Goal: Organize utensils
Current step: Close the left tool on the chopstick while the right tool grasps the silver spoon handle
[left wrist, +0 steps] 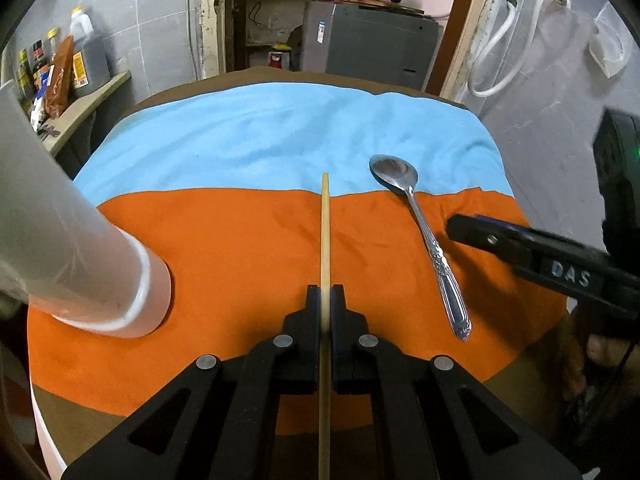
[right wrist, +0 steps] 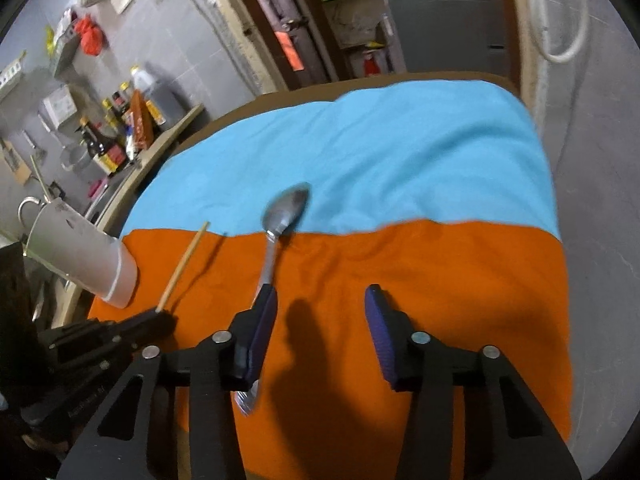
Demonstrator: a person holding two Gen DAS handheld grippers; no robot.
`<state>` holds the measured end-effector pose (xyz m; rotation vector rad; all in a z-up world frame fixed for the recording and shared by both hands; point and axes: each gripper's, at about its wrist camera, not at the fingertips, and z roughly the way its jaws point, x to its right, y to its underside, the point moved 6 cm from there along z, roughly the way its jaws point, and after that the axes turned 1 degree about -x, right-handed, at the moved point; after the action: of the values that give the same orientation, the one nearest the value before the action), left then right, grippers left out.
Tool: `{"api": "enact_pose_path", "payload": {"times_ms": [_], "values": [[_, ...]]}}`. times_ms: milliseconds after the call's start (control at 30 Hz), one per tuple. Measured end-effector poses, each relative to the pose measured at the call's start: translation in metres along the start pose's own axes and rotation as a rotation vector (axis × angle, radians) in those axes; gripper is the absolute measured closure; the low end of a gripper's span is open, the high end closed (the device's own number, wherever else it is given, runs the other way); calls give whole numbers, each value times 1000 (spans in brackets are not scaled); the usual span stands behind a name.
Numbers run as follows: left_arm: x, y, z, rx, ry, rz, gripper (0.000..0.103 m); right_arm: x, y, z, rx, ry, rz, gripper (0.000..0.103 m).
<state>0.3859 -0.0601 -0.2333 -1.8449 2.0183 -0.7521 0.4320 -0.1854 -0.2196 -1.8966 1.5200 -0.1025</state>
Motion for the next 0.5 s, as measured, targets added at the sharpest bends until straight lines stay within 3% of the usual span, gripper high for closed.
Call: {"api": "enact_pose_path", "payload": {"times_ms": [200,500], "values": [[-3,0,-3,-4,8,-18,100,-14,-12,25,-59,-8,-43,79],[-7,-1,-2,-19,-16,-38,100,-23,-24,44,-107,51,-81,83]]}}
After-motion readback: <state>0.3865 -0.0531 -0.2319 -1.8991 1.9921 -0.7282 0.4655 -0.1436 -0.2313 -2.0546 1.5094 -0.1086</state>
